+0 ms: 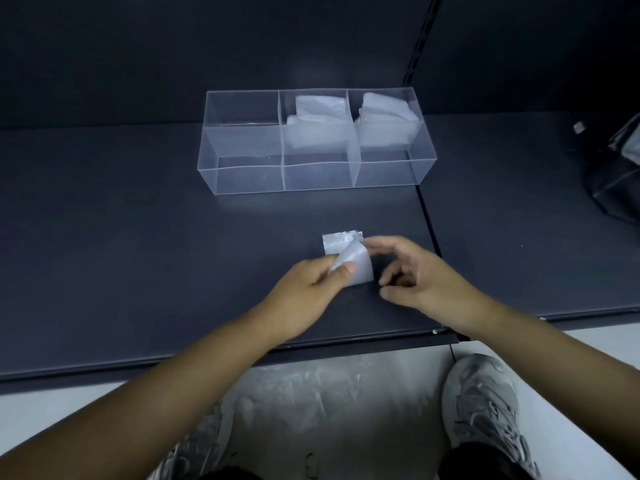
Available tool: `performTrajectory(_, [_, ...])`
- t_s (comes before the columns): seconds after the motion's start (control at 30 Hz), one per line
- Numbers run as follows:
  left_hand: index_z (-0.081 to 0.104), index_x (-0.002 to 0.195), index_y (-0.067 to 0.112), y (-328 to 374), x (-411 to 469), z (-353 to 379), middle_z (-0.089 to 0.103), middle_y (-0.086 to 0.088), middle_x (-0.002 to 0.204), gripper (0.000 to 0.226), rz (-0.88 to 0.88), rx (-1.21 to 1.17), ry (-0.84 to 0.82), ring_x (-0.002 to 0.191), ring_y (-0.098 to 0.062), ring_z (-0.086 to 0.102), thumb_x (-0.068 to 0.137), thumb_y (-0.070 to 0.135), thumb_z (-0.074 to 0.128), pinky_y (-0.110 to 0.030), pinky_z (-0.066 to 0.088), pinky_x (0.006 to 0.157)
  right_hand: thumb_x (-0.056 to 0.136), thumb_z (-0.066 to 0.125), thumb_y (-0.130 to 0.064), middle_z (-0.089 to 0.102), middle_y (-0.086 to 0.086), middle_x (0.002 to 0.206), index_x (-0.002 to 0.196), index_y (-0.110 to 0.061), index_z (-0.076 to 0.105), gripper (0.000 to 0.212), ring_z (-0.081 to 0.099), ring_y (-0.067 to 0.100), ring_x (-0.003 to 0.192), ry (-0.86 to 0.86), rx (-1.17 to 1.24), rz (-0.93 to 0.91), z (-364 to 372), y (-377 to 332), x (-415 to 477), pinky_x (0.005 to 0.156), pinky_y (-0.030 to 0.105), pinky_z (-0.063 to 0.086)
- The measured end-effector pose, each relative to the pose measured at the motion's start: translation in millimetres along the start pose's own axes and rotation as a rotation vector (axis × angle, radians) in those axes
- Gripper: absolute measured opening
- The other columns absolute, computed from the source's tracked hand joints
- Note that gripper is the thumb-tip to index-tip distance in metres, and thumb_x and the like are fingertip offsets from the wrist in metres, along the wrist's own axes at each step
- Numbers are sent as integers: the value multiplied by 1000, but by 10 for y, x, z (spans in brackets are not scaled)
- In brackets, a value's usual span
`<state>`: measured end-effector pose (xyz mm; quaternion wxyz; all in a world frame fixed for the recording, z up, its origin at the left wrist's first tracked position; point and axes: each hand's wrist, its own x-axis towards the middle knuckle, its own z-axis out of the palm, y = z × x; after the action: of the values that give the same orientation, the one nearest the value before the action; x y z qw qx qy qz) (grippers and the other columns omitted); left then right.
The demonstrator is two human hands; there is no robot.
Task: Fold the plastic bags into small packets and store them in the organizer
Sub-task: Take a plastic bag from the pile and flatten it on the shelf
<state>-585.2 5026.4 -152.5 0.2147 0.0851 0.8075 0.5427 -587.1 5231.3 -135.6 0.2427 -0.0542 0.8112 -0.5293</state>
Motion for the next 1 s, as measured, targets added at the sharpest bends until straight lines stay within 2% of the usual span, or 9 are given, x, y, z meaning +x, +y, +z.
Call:
performTrajectory(0.1, [68, 107, 21, 45, 148, -57, 68, 8, 112, 27, -139, -148, -48, 99, 0, 59, 99, 34, 45, -22, 40, 96, 81, 74, -6, 70, -1, 99, 105, -16, 65, 28, 55, 9, 72, 89, 58, 39, 97, 46, 86, 74, 22, 48])
performTrajectory(0.2, [62, 112, 20, 53, 262, -95, 64, 7, 116, 24, -168, -249, -56, 108, -1, 60, 94, 35, 56, -23, 45, 100, 80, 75, -12, 69, -1, 74, 85, -13, 67, 10, 57, 8, 65, 208, 40, 72, 153, 81, 132, 69, 22, 48])
performTrajectory(0.33, [56, 101, 23, 18, 322, -86, 67, -1, 104, 39, -144, -203, 49, 96, -15, 65, 73, 31, 81, -33, 57, 84, 83, 71, -12, 71, 4, 69, 83, -8, 66, 6, 60, 5, 55, 261, -5, 107, 204, 92, 129, 55, 16, 46])
performTrajectory(0.43, [63, 92, 15, 15, 337, -17, 72, -5, 93, 19, -125, -89, 128, 86, -20, 70, 83, 28, 73, -41, 57, 82, 83, 69, -10, 71, 7, 70, 84, -5, 65, 6, 61, 7, 54, 285, -19, 151, 216, 99, 109, 51, 21, 46])
performTrajectory(0.5, [64, 81, 2, 44, 358, 25, 71, -15, 85, 32, -137, -16, 168, 81, -28, 70, 91, 32, 61, -47, 55, 81, 84, 68, -11, 70, 7, 70, 84, -6, 65, 6, 61, 7, 52, 291, -19, 170, 223, 100, 109, 49, 21, 46])
performTrajectory(0.67, [48, 59, 0, 62, 399, 81, 50, -11, 58, 47, -199, 58, 254, 59, -24, 53, 94, 32, 51, -28, 41, 59, 86, 67, -14, 69, 2, 66, 87, -11, 62, 5, 61, 7, 48, 351, -20, 188, 247, 111, 154, 45, 16, 44])
performTrajectory(0.8, [61, 93, 16, 30, 353, 86, 57, 4, 87, 7, -46, 243, 324, 75, -13, 58, 87, 20, 59, -28, 47, 74, 82, 69, -12, 70, 0, 72, 91, -25, 53, 22, 61, 5, 51, 357, -104, 190, 261, 134, 168, 51, 19, 47])
performTrajectory(0.9, [61, 113, 13, 6, 296, 88, 55, -3, 117, 27, 326, 622, 467, 103, -20, 52, 87, 16, 57, -30, 33, 93, 81, 69, -15, 69, 0, 75, 90, -32, 48, 28, 63, 10, 61, 354, -164, 187, 268, 140, 170, 61, 25, 52])
performTrajectory(1.0, [59, 128, 11, -73, 278, 147, 50, -7, 141, 41, 521, 928, 176, 135, -25, 40, 94, 25, 38, -34, 14, 112, 81, 70, -17, 69, 2, 76, 94, -28, 51, 25, 64, 13, 66, 341, -150, 183, 262, 138, 181, 63, 27, 52])
